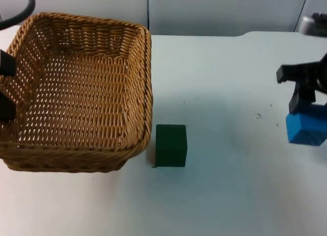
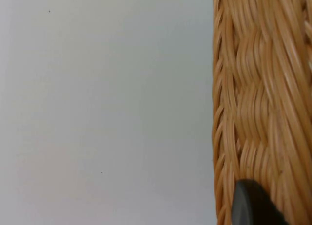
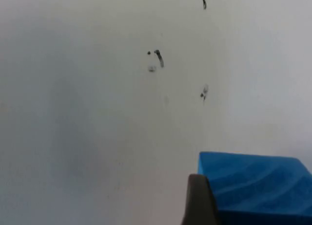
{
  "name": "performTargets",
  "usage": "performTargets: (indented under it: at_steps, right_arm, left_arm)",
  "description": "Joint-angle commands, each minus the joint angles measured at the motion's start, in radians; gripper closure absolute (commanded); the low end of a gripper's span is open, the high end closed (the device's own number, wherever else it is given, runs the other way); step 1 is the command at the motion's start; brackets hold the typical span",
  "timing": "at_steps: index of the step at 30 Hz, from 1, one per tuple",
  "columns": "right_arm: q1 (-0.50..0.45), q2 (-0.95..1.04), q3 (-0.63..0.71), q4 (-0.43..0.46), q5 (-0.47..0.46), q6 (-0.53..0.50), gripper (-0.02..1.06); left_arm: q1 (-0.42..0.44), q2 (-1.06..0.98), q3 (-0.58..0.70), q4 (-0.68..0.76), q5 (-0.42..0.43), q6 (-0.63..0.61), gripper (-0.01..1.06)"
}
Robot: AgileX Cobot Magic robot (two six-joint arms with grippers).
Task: Pick up the basket with the left hand and place the blue cube into the basket with the right hand.
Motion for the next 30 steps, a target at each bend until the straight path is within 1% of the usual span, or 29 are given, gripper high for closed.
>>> performTargets:
  at_steps: [1,3,4,6,8,9,11,12,13,14,16,17,18,20,21,22,23,27,28,30]
  right_arm:
    - [0.004,-0.040,-0.031,-0.007,0.059,-0.025,1.05]
    - [0.004,-0.097,-0.092,0.002,0.135,-0.059,1.05]
    - [0.004,-0.097,-0.092,0.002,0.135,-0.059,1.05]
    - [0.012,-0.137,-0.140,0.019,0.180,-0.088,1.05]
    - [0.044,-0.182,-0.210,0.062,0.215,-0.120,1.05]
    - [0.044,-0.182,-0.210,0.062,0.215,-0.120,1.05]
    - [0.080,-0.197,-0.280,0.093,0.236,-0.138,1.05]
    - [0.103,-0.197,-0.312,0.096,0.248,-0.138,1.05]
    - [0.103,-0.197,-0.312,0.096,0.248,-0.138,1.05]
    - [0.125,-0.197,-0.349,0.100,0.257,-0.138,1.05]
    - [0.184,-0.197,-0.402,0.102,0.245,-0.138,1.05]
    - [0.227,-0.197,-0.432,0.107,0.224,-0.136,1.05]
    - [0.227,-0.197,-0.432,0.107,0.224,-0.136,1.05]
    - [0.277,-0.193,-0.457,0.117,0.198,-0.135,1.05]
    - [0.325,-0.180,-0.475,0.130,0.161,-0.138,1.05]
    - [0.350,-0.169,-0.487,0.130,0.141,-0.138,1.05]
    - [0.350,-0.169,-0.487,0.130,0.141,-0.138,1.05]
    - [0.444,-0.092,-0.524,0.130,0.081,-0.136,1.05]
    - [0.444,-0.092,-0.524,0.130,0.081,-0.136,1.05]
    - [0.483,-0.040,-0.547,0.132,0.056,-0.136,1.05]
  left_arm:
    - [0.002,-0.014,0.003,-0.022,0.004,0.000,1.05]
    - [0.002,-0.014,0.003,-0.022,0.004,0.000,1.05]
    - [0.002,-0.014,0.003,-0.022,0.004,0.000,1.05]
    - [0.002,-0.014,0.003,-0.024,0.004,0.000,1.05]
    - [0.002,-0.014,0.003,-0.024,0.004,0.000,1.05]
    - [0.002,-0.014,0.003,-0.024,0.004,0.000,1.05]
    - [0.002,-0.014,0.003,-0.024,0.004,0.000,1.05]
    - [0.002,-0.014,0.003,-0.024,0.004,0.000,1.05]
    - [0.002,-0.014,0.003,-0.024,0.004,0.000,1.05]
    - [0.002,-0.014,0.003,-0.024,0.004,0.000,1.05]
    - [0.002,-0.014,0.003,-0.027,0.004,0.000,1.05]
    - [0.002,-0.014,0.003,-0.030,0.004,0.000,1.05]
    - [0.002,-0.014,0.003,-0.030,0.004,0.000,1.05]
    - [0.002,-0.014,0.003,-0.039,0.004,0.000,1.05]
    - [0.002,-0.014,0.003,-0.045,0.004,0.000,1.05]
    - [0.000,-0.014,0.003,-0.047,0.004,0.000,1.05]
    - [0.000,-0.014,0.003,-0.047,0.004,0.000,1.05]
    - [0.000,-0.014,0.000,-0.056,0.006,0.000,1.05]
    - [0.000,-0.014,0.000,-0.056,0.006,0.000,1.05]
    - [0.000,-0.014,0.000,-0.056,0.008,0.000,1.05]
